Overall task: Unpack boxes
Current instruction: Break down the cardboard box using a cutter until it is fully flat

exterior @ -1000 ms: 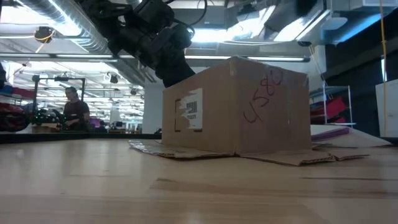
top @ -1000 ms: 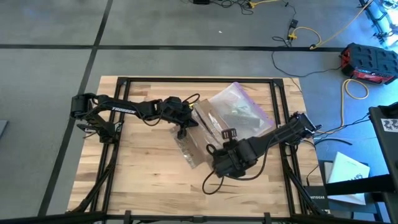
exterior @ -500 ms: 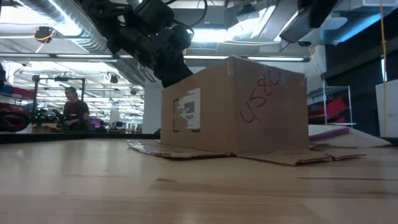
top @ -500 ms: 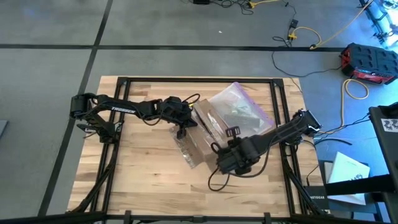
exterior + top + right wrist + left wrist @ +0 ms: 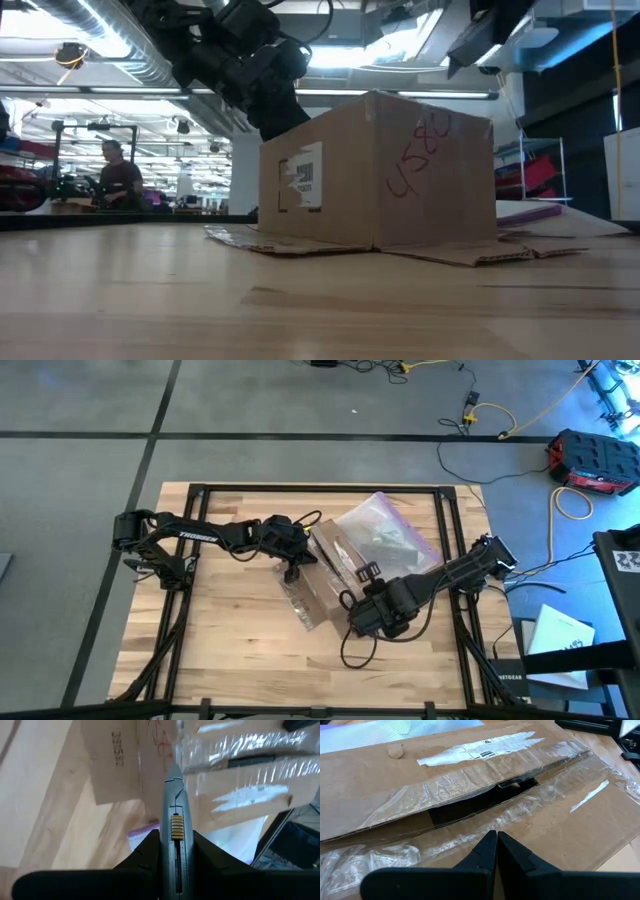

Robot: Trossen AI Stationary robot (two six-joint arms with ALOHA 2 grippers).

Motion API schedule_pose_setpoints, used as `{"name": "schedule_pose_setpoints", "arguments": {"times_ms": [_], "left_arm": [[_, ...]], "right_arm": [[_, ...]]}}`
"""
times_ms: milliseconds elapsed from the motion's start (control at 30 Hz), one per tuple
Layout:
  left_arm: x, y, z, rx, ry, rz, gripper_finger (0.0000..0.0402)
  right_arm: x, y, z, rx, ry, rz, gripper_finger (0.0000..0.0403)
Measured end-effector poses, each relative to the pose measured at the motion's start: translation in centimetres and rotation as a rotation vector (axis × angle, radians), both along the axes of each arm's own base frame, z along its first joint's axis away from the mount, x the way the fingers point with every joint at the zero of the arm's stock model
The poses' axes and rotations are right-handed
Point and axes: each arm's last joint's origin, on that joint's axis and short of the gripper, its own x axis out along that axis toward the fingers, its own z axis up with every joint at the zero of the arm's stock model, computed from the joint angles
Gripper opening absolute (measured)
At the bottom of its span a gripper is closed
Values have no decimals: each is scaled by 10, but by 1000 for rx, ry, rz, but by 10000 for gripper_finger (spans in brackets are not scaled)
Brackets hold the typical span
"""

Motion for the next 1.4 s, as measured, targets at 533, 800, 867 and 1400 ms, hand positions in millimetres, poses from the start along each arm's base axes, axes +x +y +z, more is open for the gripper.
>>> {"name": "schedule_pose_setpoints", "arguments": {"times_ms": [533, 800, 867, 1400], "left_arm": [[0, 0, 0, -6, 1, 5, 0], [0, 0, 0, -8, 2, 8, 0], [0, 0, 0, -8, 2, 7, 0], [0, 0, 0, -3, 2, 4, 0]], "right_arm": [[12, -3, -13, 20, -16, 47, 55], [15, -8, -14, 5, -19, 55, 55], [15, -10, -14, -1, -17, 51, 55], [17, -11, -14, 27, -14, 63, 55]]}}
